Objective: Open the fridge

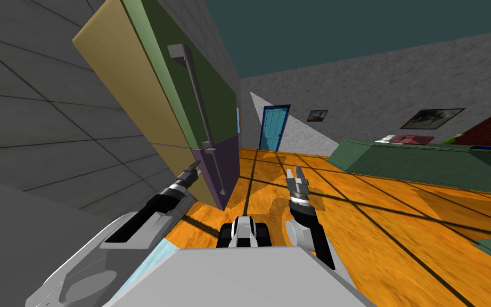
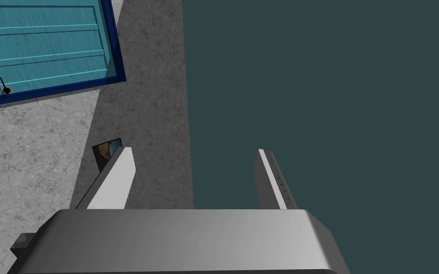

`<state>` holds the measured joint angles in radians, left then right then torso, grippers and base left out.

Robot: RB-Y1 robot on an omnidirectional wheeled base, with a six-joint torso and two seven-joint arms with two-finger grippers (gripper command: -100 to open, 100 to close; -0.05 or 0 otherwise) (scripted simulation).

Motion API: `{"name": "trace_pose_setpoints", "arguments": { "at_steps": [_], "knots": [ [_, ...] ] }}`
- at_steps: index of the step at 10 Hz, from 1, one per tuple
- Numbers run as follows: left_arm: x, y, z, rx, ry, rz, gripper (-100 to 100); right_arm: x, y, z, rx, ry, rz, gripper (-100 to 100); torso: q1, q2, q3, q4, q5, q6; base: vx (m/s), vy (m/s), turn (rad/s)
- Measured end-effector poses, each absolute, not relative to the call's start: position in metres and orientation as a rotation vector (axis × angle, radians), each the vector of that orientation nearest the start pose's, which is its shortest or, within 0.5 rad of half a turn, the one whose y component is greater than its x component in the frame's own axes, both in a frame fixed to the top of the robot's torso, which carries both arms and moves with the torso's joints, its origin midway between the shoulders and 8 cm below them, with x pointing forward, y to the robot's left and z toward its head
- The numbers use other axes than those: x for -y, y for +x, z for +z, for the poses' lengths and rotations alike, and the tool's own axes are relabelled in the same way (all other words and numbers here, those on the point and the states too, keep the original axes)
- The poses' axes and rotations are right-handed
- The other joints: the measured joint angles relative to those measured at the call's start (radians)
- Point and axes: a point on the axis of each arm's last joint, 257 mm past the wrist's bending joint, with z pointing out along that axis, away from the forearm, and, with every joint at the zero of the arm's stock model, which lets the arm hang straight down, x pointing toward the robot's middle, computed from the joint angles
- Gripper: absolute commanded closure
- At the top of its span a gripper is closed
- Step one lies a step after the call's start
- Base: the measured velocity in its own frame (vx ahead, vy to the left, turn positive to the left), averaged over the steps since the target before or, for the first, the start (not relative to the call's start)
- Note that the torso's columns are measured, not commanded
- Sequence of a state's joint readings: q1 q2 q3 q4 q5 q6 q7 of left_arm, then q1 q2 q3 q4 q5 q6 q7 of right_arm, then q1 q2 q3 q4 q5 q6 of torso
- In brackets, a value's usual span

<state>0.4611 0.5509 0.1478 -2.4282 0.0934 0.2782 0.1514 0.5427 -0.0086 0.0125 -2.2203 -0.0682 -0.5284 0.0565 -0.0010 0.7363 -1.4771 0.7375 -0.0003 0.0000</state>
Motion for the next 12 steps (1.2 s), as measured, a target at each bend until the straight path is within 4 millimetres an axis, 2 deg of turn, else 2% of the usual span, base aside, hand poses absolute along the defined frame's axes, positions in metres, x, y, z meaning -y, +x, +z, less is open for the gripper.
{"name": "trace_pose_setpoints", "arguments": {
  "at_steps": [4,7,9,12],
  "knots": [
    [-0.324,0.412,-0.046,-1.365,-0.851,-0.955,-100,0.29,0.346,-0.011,-0.638,0.732,1.271,0,0.001,0.003,0.002,0.001,0.0,0.0,0.1,0.033,-0.083],
    [-0.32,0.407,-0.048,-1.41,-0.861,-0.929,-100,0.29,0.346,-0.011,-0.638,0.732,1.271,0,-0.001,-0.008,-0.007,0.003,-0.005,0.006,0.041,0.015,-0.045],
    [-0.31,0.398,-0.037,-1.419,-0.844,-0.932,-100,0.29,0.346,-0.011,-0.638,0.732,1.271,0,-0.007,-0.009,-0.008,0.005,-0.008,0.009,0.03,0.021,-0.027],
    [-0.307,0.401,-0.037,-1.426,-0.845,-0.941,-100,0.29,0.346,-0.011,-0.638,0.732,1.271,0,-0.007,-0.013,-0.012,0.007,-0.011,0.011,0.0,-0.002,0.009]
  ]
}}
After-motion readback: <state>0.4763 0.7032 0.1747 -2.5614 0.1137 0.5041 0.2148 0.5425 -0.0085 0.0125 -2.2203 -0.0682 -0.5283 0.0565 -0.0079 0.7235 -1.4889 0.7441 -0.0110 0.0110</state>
